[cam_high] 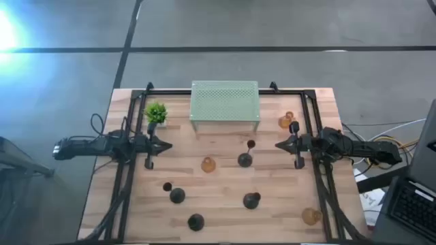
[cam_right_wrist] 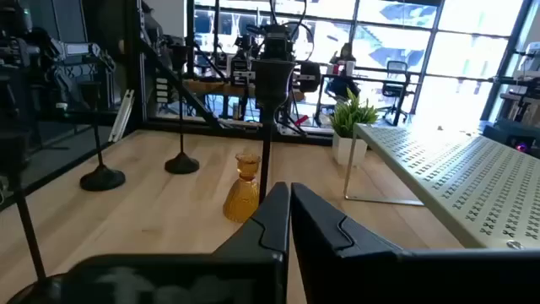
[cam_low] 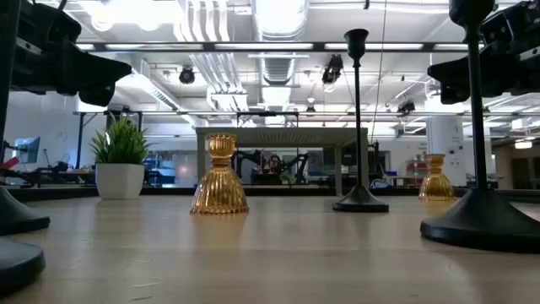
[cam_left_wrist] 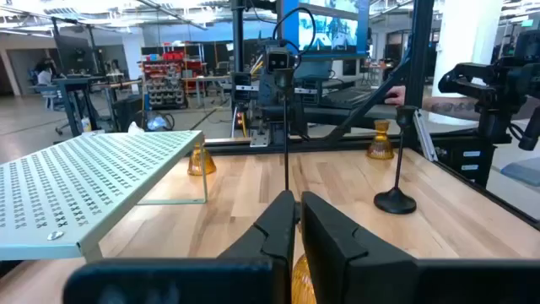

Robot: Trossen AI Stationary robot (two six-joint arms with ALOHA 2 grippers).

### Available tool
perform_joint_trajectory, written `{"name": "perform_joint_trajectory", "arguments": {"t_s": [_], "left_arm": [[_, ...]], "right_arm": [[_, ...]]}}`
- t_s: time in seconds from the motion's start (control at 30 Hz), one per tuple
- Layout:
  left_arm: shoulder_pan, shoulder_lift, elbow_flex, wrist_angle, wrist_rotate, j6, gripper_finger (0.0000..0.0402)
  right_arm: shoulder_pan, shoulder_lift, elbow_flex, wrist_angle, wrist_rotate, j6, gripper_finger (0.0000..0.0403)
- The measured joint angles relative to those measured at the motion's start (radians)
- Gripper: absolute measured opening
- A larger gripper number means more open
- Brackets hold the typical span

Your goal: Pick & Place candle stick holders

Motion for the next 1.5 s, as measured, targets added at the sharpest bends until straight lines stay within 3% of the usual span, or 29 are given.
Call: {"name": "perform_joint_trajectory", "arguments": {"t_s": [1.23, 1.5], "left_arm": [[0.000, 0.000, 0.000, 0.000, 0.000, 0.000, 0.0028], [0.000, 0.000, 0.000, 0.000, 0.000, 0.000, 0.0028]], "right_arm": [[0.000, 0.000, 0.000, 0.000, 0.000, 0.000, 0.0009], [0.000, 0.000, 0.000, 0.018, 0.045, -0.337, 0.0009]]}}
